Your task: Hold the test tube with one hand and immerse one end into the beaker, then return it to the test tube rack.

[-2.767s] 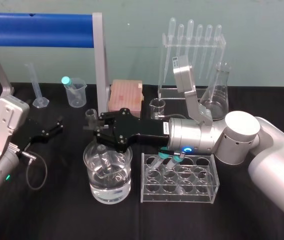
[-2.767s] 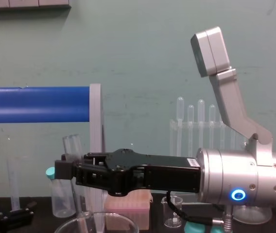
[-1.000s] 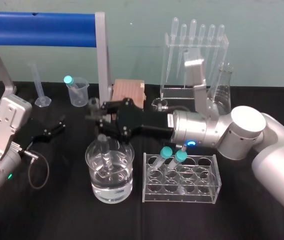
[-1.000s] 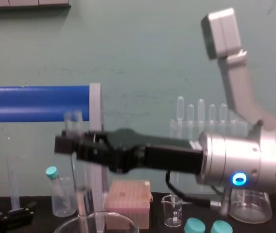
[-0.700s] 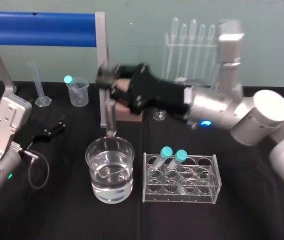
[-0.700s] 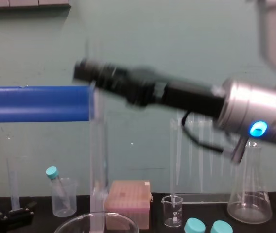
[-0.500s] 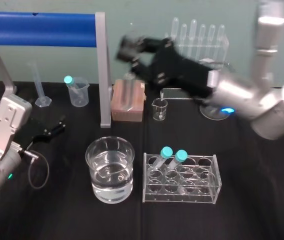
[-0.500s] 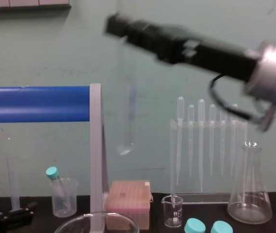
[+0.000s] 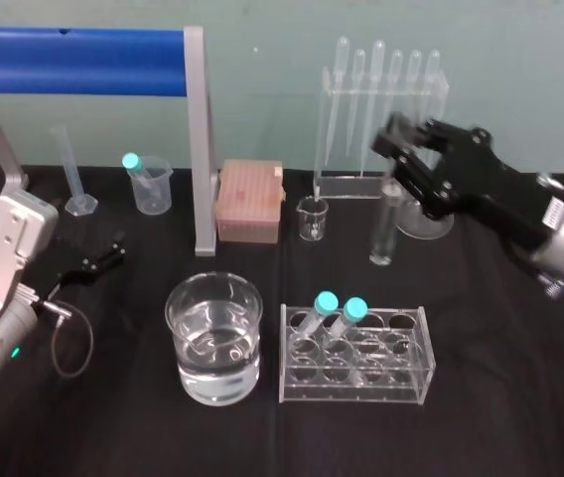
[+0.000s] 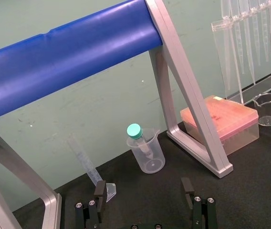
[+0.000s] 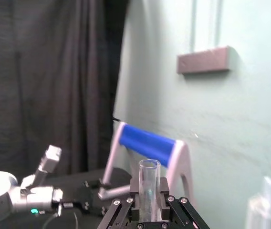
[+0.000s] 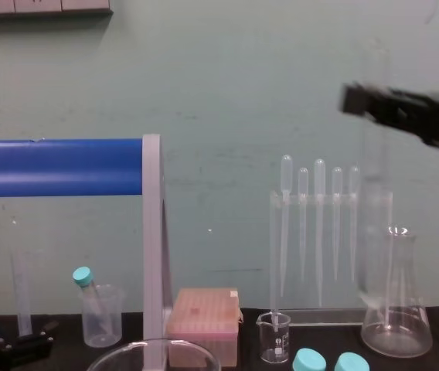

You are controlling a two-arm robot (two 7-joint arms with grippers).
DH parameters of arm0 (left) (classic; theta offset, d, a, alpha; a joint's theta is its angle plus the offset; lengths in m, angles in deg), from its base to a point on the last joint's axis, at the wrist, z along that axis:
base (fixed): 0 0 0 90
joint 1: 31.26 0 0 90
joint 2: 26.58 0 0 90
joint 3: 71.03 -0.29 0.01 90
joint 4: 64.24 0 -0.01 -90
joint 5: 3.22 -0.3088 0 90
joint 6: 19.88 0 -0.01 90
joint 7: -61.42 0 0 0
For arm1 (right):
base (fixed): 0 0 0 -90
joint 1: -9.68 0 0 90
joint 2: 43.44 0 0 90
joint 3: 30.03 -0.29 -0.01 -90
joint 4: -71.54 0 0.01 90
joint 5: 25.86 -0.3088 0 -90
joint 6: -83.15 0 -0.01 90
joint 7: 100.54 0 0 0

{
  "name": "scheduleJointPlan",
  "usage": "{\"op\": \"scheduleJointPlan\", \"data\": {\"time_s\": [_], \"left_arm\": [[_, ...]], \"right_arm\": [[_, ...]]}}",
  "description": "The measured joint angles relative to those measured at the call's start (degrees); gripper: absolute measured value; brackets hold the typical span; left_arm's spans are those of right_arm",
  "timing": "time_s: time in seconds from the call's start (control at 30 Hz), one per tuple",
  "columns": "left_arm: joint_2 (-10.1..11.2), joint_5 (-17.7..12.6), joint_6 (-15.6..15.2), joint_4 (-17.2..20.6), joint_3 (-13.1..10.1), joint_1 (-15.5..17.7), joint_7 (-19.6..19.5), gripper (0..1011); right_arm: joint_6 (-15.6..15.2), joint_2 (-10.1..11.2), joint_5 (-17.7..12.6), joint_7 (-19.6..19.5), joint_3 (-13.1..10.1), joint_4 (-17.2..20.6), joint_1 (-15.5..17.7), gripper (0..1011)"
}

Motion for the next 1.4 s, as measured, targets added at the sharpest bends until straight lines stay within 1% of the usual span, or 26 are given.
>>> {"op": "scheduleJointPlan", "data": {"time_s": [0.07, 0.17, 0.27, 0.4, 0.63, 0.77, 0.9, 1.2, 1.4], "left_arm": [[0.0, 0.0, 0.0, 0.0, 0.0, 0.0, 0.0, 1000], [0.0, 0.0, 0.0, 0.0, 0.0, 0.0, 0.0, 1000], [0.0, 0.0, 0.0, 0.0, 0.0, 0.0, 0.0, 1000], [0.0, 0.0, 0.0, 0.0, 0.0, 0.0, 0.0, 1000], [0.0, 0.0, 0.0, 0.0, 0.0, 0.0, 0.0, 1000], [0.0, 0.0, 0.0, 0.0, 0.0, 0.0, 0.0, 1000], [0.0, 0.0, 0.0, 0.0, 0.0, 0.0, 0.0, 1000], [0.0, 0.0, 0.0, 0.0, 0.0, 0.0, 0.0, 1000], [0.0, 0.0, 0.0, 0.0, 0.0, 0.0, 0.0, 1000]], "right_arm": [[-0.5, 1.3, -0.4, -1.6, -1.7, 1.4, 3.1, 225], [-1.0, 2.3, -0.5, -2.8, -3.1, 2.4, 5.7, 225], [-1.4, 2.8, -0.4, -3.6, -4.1, 2.8, 7.5, 225], [-1.8, 2.9, -0.1, -3.9, -4.7, 2.7, 8.7, 225], [-2.3, 1.9, 0.5, -3.0, -4.8, 0.6, 8.9, 225], [-2.5, 0.7, 0.7, -1.9, -4.4, -1.3, 8.2, 225], [-2.9, 0.0, 0.8, -1.1, -3.9, -2.6, 7.6, 225], [-3.4, -0.6, 1.1, -0.3, -3.2, -4.6, 7.1, 225], [-3.5, -1.3, 1.6, 0.4, -2.4, -6.3, 6.5, 225]]}}
